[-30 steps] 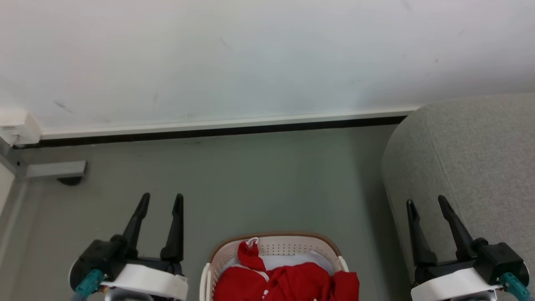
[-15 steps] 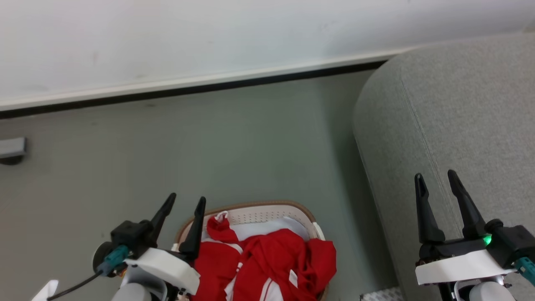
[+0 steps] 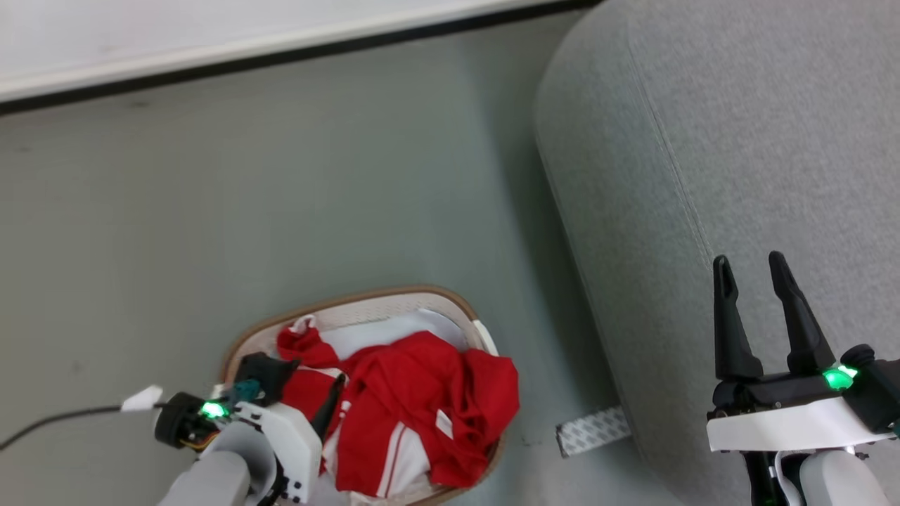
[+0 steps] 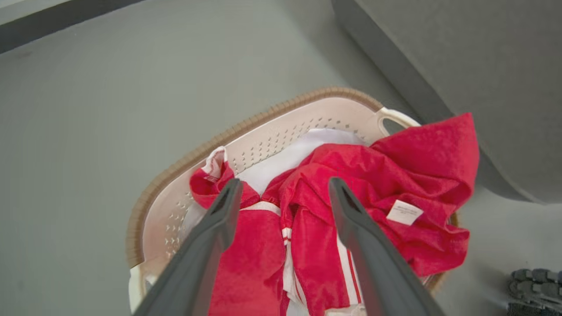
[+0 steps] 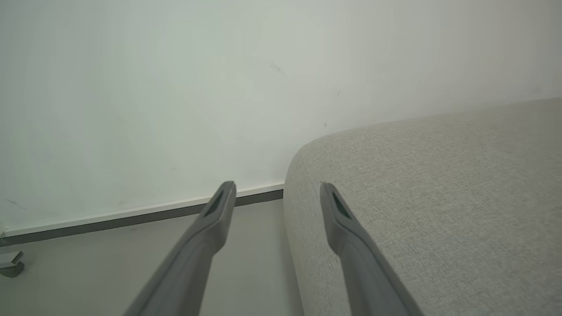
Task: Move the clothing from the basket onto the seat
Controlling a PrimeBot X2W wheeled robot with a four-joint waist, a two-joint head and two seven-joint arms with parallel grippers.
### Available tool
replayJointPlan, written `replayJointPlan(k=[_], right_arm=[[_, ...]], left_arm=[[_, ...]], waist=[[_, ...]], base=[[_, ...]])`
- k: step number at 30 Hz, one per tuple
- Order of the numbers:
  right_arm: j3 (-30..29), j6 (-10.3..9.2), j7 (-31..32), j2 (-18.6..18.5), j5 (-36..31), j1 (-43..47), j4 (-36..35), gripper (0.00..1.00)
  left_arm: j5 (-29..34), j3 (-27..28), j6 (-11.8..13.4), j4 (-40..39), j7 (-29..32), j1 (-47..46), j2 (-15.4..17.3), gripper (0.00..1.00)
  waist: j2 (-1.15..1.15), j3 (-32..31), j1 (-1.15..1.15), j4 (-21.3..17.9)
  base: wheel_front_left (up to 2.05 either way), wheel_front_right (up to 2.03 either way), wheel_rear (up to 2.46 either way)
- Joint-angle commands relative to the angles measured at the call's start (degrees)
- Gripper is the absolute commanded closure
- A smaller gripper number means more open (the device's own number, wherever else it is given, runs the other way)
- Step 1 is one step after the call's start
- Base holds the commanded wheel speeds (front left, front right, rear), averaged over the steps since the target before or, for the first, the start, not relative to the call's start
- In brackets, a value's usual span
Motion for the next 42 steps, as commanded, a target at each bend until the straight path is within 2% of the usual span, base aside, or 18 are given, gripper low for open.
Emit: replayJointPlan(k=[1,4,10,17,24,34,35,36,37,38,42], right_arm=[[0.1,-0.12,-0.12,-0.05,0.61,-0.7,-0.39,0.0],[0.71,-0.12,-0.12,-0.06,1.92,-1.28,-0.59,0.0],[2.16,-0.12,-0.12,-0.06,3.44,-1.62,-1.17,0.0],[3.5,-0.12,-0.12,-0.05,5.34,-2.29,-2.09,0.0],[4.1,-0.12,-0.12,-0.04,6.91,-2.31,-2.87,0.0],[3.49,-0.12,-0.12,-0.05,8.04,-2.55,-3.95,0.0],[3.54,-0.12,-0.12,-0.05,8.12,-2.59,-3.96,0.0],[3.62,-0.12,-0.12,-0.05,8.17,-2.67,-3.89,0.0],[3.7,-0.12,-0.12,-0.05,8.17,-2.8,-3.8,0.0],[3.84,-0.12,-0.12,-0.05,8.25,-2.93,-3.66,0.0],[4.39,-0.12,-0.12,-0.06,8.11,-3.48,-2.76,0.0]], left_arm=[[0.66,-1.98,0.02,1.22,0.4,-1.86,0.86,0.0],[2.06,-7.44,0.02,4.99,2.34,-3.74,1.99,0.0],[3.35,-14.47,0.03,11.84,6.52,-7.99,3.14,0.0],[6.37,-18.77,0.03,19.46,10.86,-12.64,4.9,0.0],[9.99,-23.39,0.03,23.47,12.54,-15.19,6.49,0.0],[12.96,-27.82,0.03,25.33,13.33,-17.63,7.36,0.0],[12.81,-27.99,0.03,25.48,13.02,-17.72,7.48,0.07],[12.57,-28.18,0.03,25.61,12.72,-17.7,7.59,0.39],[12.29,-28.41,0.03,25.72,12.31,-17.62,7.64,0.62],[11.86,-28.55,0.03,25.8,11.87,-17.57,7.69,1.0],[9.94,-28.29,0.03,26.04,9.93,-17.21,7.84,1.0]], waist=[[0.0,2.59,-0.01,-2.25],[0.0,4.3,-0.01,-3.59],[0.0,7.7,-0.01,-6.55],[0.0,11.57,-0.01,-9.54],[0.0,14.46,-0.01,-11.99],[0.0,17.81,-0.01,-11.92],[0.0,17.97,-0.01,-11.91],[0.0,18.1,-0.01,-11.93],[0.0,18.17,-0.01,-11.95],[0.0,18.18,-0.01,-11.98],[0.0,17.08,-0.01,-12.23]], base=[[0.0,0.0,0.0],[0.0,0.0,0.0],[0.0,0.0,0.0],[0.0,0.0,0.0],[0.0,0.0,0.0],[0.0,0.0,0.0],[0.0,0.0,0.0],[0.0,0.0,0.0],[0.0,0.0,0.0],[0.0,0.0,0.0],[0.0,0.0,0.0]])
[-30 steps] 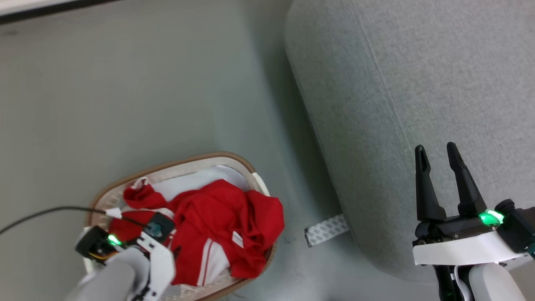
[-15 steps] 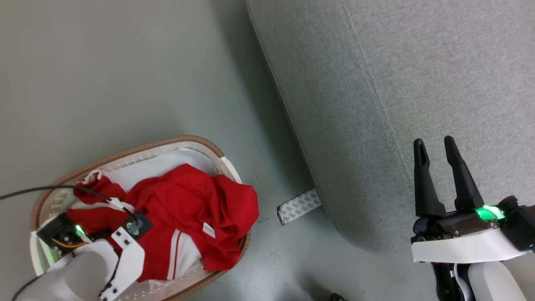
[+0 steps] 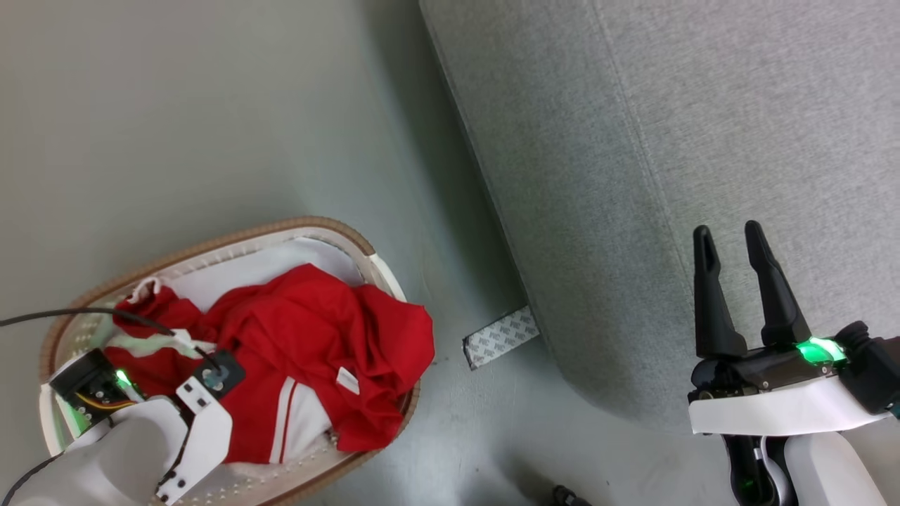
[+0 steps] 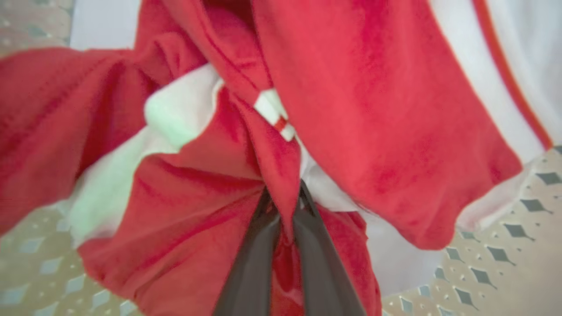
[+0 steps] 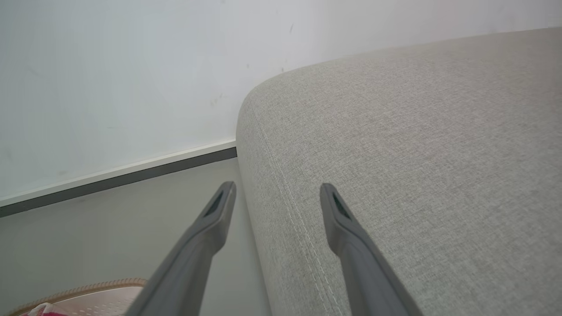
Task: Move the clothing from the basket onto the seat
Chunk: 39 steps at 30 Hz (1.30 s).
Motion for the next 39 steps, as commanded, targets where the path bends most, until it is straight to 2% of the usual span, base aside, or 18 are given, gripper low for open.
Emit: replayJointPlan(k=[1,9,21,29,39], right_arm=[[0.19,-0.12,-0.12,-0.05,-0.04,-0.75,0.21,0.0],[-2.36,-0.12,-0.12,-0.05,-4.3,-0.16,1.69,0.0],[-4.74,-0.12,-0.12,-0.14,-9.92,1.71,5.57,0.0],[-5.71,-0.12,-0.12,-0.13,-11.17,4.35,8.26,0.0],[-6.24,-0.12,-0.11,-0.14,-11.15,6.83,9.48,0.0]], left_arm=[[-1.06,0.34,0.09,0.25,-0.52,0.22,0.47,1.0],[-5.63,3.28,0.36,0.61,-5.8,3.39,-4.86,1.0],[-15.47,7.11,0.08,-0.56,-12.76,8.22,-12.78,1.0],[-21.76,7.47,0.06,-5.07,-14.42,12.11,-14.91,1.0],[-32.35,9.93,0.05,-16.07,-14.74,14.41,-15.51,1.0]], waist=[[0.0,-0.87,0.0,-0.09],[0.0,-9.7,0.0,3.43],[0.0,-25.44,0.0,13.12],[0.0,-34.31,0.0,19.47],[0.0,-39.41,0.0,26.12]], base=[[0.0,0.0,0.0],[0.0,0.0,0.0],[0.0,0.0,0.0],[0.0,0.0,0.0],[0.0,0.0,0.0]])
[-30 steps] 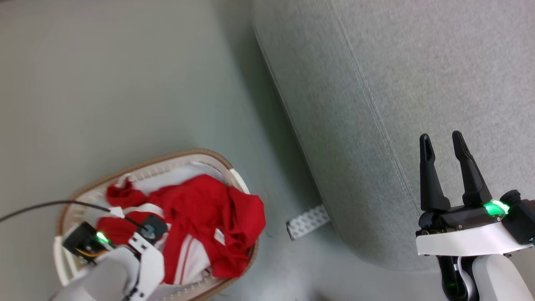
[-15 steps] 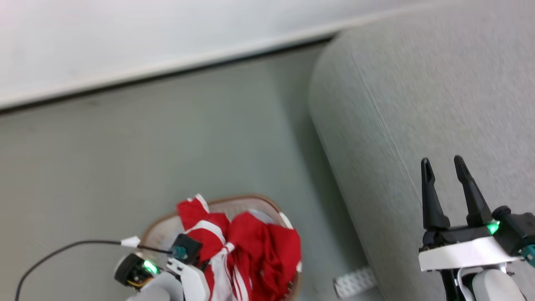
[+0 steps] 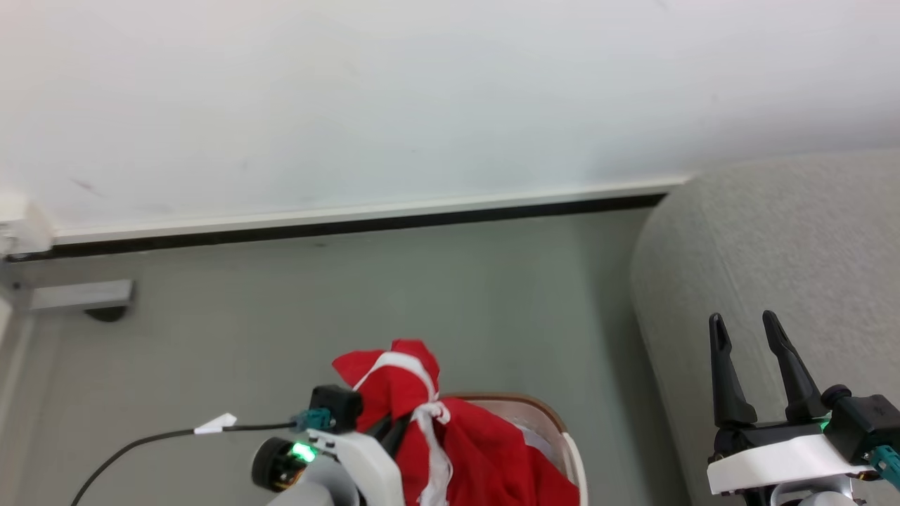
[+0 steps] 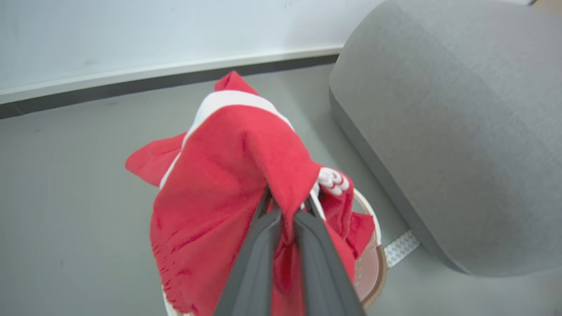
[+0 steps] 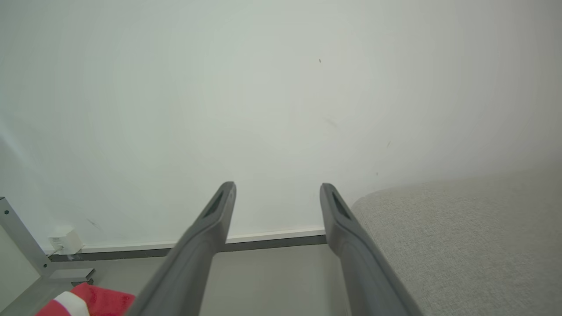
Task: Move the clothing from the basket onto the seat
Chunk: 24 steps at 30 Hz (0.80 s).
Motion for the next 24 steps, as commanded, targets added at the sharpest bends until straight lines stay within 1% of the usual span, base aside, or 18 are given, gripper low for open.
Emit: replayJointPlan(k=[1,3,6,10,12,18,24], right_arm=[[-0.19,-0.12,-0.12,-0.27,0.17,0.72,0.16,0.0],[-0.16,-0.12,-0.11,-0.26,0.22,1.31,0.37,0.0],[0.17,-0.12,-0.12,-0.27,0.22,1.63,0.72,0.0],[0.84,-0.12,-0.12,-0.28,0.46,2.38,1.2,0.0],[1.29,-0.12,-0.12,-0.25,0.55,2.37,1.32,0.0],[2.8,-0.12,-0.12,-0.26,0.74,2.85,1.6,0.0],[4.29,-0.12,-0.12,-0.27,0.91,3.35,1.65,0.0]], left_arm=[[-1.91,1.0,0.03,-2.25,-0.15,0.74,0.0,1.0],[-2.88,1.79,0.04,-5.34,-0.16,1.07,0.7,1.0],[-5.16,3.16,0.03,-10.14,-0.14,1.69,0.83,1.0],[-5.96,4.43,0.03,-15.8,-0.13,1.86,1.68,1.0],[-5.38,5.31,0.03,-18.29,-0.14,1.37,2.19,1.0],[-7.17,8.33,0.43,-25.65,-0.13,0.73,2.53,1.0],[-8.14,9.95,1.98,-32.21,0.36,-0.02,3.75,1.0]], waist=[[0.0,-2.41,0.01,2.92],[0.0,-2.95,0.01,3.96],[0.0,-3.84,0.01,5.37],[0.0,-5.09,0.01,6.69],[0.0,-5.42,0.01,7.04],[0.0,-6.56,0.01,7.39],[0.0,-7.14,0.01,7.27]], base=[[0.0,0.0,0.0],[0.0,0.0,0.0],[0.0,0.0,0.0],[0.0,0.0,0.0],[0.0,0.0,0.0],[0.0,0.0,0.0],[0.0,0.0,0.0]])
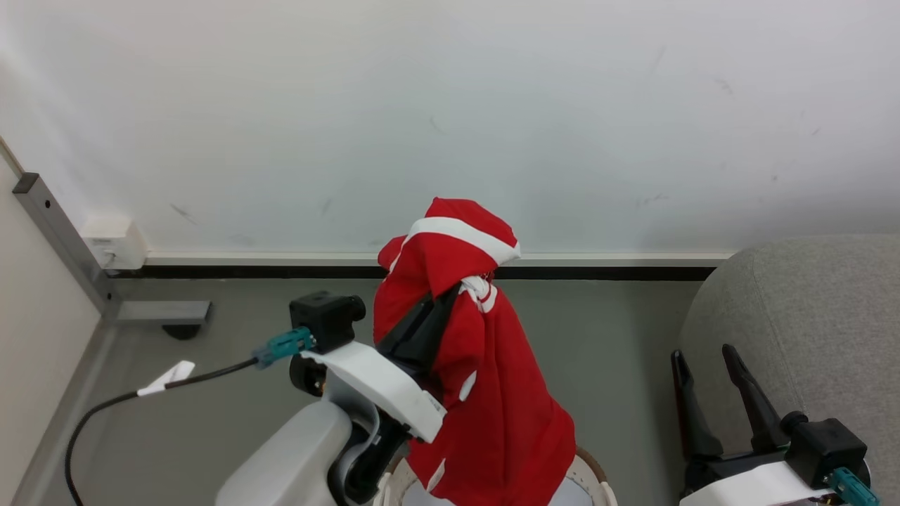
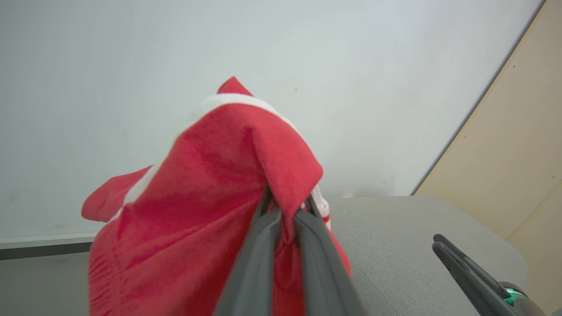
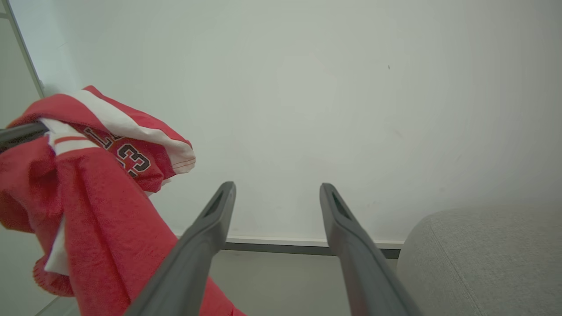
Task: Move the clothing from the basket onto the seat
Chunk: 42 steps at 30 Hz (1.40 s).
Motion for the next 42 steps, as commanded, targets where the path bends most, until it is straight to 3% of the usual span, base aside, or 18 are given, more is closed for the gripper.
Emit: replayJointPlan(k=[1,7,15,28,42], right_arm=[[0.2,-0.12,-0.12,-0.22,0.47,0.82,-0.08,0.0],[1.88,-0.12,-0.12,-0.21,0.42,0.59,-0.35,0.0],[6.21,-0.12,-0.12,-0.19,-0.28,-0.19,-1.21,0.0],[24.62,-0.12,-0.12,-1.49,3.7,-6.41,2.23,0.0],[28.64,-0.12,-0.11,-0.21,6.37,-12.71,12.4,0.0]], left_arm=[[-0.76,0.18,0.28,-0.65,0.25,-0.41,0.61,1.0],[-1.17,0.59,2.32,-5.79,1.66,1.15,2.02,1.0],[-1.45,0.6,3.24,-7.66,2.13,2.24,2.59,1.0],[-2.09,-0.74,1.82,-6.09,2.66,0.71,0.85,1.0],[-2.6,-4.3,-0.2,-3.34,2.94,-0.37,-3.41,1.0]], waist=[[0.0,-0.04,0.01,-0.08],[0.0,0.21,0.01,-0.79],[0.0,0.92,0.01,-1.79],[0.0,1.71,0.01,-1.38],[0.0,0.23,0.01,3.17]], base=[[0.0,0.0,0.0],[0.0,0.0,0.0],[0.0,0.0,0.0],[0.0,0.0,0.0],[0.0,0.0,0.0]])
